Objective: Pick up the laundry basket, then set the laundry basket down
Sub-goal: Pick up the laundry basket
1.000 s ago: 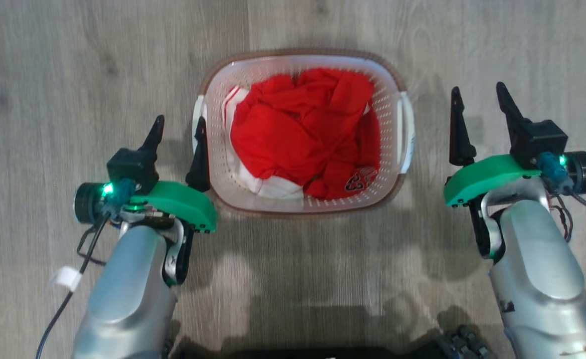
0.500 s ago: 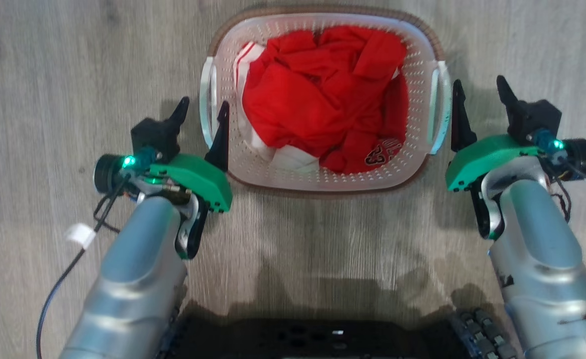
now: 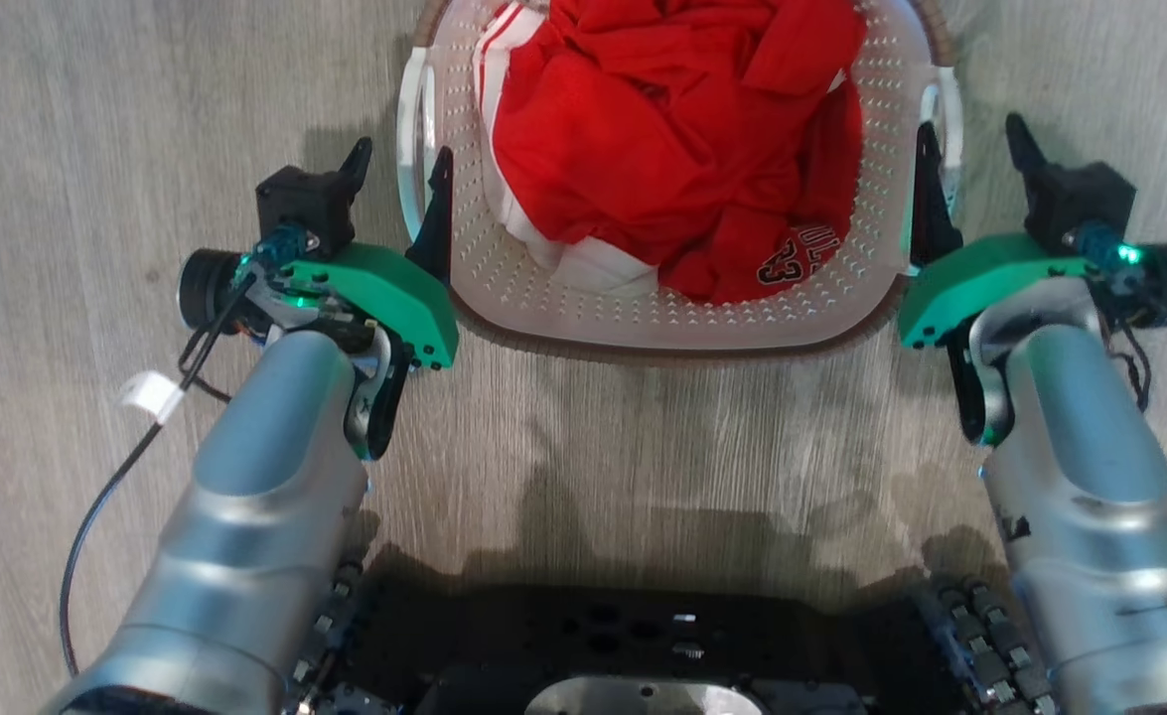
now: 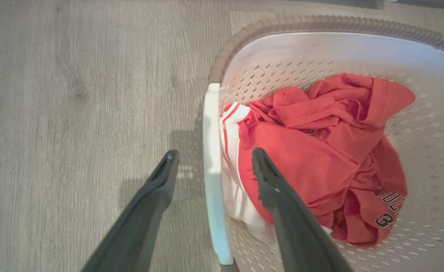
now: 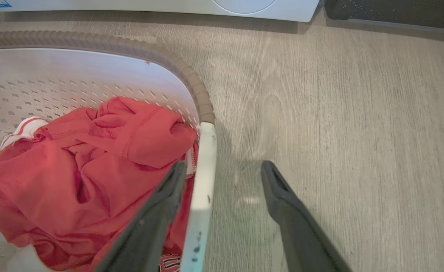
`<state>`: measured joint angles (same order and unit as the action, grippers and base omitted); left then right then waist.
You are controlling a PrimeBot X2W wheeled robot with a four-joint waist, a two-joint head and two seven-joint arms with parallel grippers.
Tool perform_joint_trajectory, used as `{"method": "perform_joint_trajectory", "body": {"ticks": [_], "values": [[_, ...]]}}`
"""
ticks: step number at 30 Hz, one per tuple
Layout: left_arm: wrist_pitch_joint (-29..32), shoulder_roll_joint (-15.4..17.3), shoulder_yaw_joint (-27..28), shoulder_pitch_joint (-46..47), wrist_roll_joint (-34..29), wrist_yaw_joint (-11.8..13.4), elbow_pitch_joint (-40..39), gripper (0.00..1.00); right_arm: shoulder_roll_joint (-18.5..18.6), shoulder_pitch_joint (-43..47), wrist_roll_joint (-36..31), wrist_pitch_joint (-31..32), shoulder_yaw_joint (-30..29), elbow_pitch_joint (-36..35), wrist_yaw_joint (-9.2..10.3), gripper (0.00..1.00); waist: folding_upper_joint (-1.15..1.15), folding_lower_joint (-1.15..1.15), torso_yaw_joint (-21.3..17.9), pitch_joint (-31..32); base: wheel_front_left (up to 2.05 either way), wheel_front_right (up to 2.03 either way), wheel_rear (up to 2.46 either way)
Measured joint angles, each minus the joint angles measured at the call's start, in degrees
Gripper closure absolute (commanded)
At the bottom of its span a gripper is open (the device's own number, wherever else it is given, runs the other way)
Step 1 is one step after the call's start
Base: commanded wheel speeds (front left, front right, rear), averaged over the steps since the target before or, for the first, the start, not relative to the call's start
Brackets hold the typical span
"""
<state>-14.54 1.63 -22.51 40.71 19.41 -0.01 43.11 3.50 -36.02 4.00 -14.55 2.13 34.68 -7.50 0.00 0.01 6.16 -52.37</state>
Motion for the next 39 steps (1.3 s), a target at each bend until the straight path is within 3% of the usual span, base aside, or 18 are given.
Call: {"method": "perform_joint_trajectory", "body": {"ticks": [27,29,31,34,36,37,39], "values": [[0.00,-0.19,-8.10,8.01,5.97,-0.42,8.77,0.00,0.35,-3.84,0.11,-0.01,2.16,4.71,0.00,0.00,0.00,-0.01,1.28,-4.74,0.00,0.00,0.00],[0.00,-0.20,-8.83,8.16,6.44,-0.41,8.77,0.21,0.36,-3.94,0.11,-0.01,2.24,5.05,0.00,0.00,0.00,-0.01,1.38,-4.87,0.00,0.00,0.00],[0.00,-0.20,-9.71,8.48,6.49,-0.40,8.81,0.51,0.37,-3.98,0.11,-0.01,2.36,5.43,0.00,0.00,0.00,-0.01,1.47,-4.97,0.00,0.00,0.00],[0.00,-0.21,-10.82,8.95,6.99,0.03,8.81,0.61,0.37,-4.50,0.11,-0.01,2.71,6.46,0.00,0.01,0.01,-0.01,1.56,-5.03,0.00,0.00,0.00],[-0.03,-0.15,-11.58,9.04,7.58,0.07,8.79,0.79,0.38,-5.25,0.27,-0.01,2.82,7.00,0.00,0.24,0.00,0.00,1.61,-5.07,0.00,0.00,0.00],[-0.16,-0.13,-12.24,9.11,8.09,0.19,8.75,1.00,0.40,-5.98,0.63,-0.01,2.86,7.39,0.00,0.55,0.00,-0.01,1.69,-5.06,0.00,0.00,0.00],[-0.16,-0.13,-12.81,9.23,8.64,0.37,8.72,1.00,0.65,-6.28,0.63,-0.01,2.80,7.91,0.00,0.67,0.00,0.00,1.76,-5.01,0.00,0.00,0.00]]}}
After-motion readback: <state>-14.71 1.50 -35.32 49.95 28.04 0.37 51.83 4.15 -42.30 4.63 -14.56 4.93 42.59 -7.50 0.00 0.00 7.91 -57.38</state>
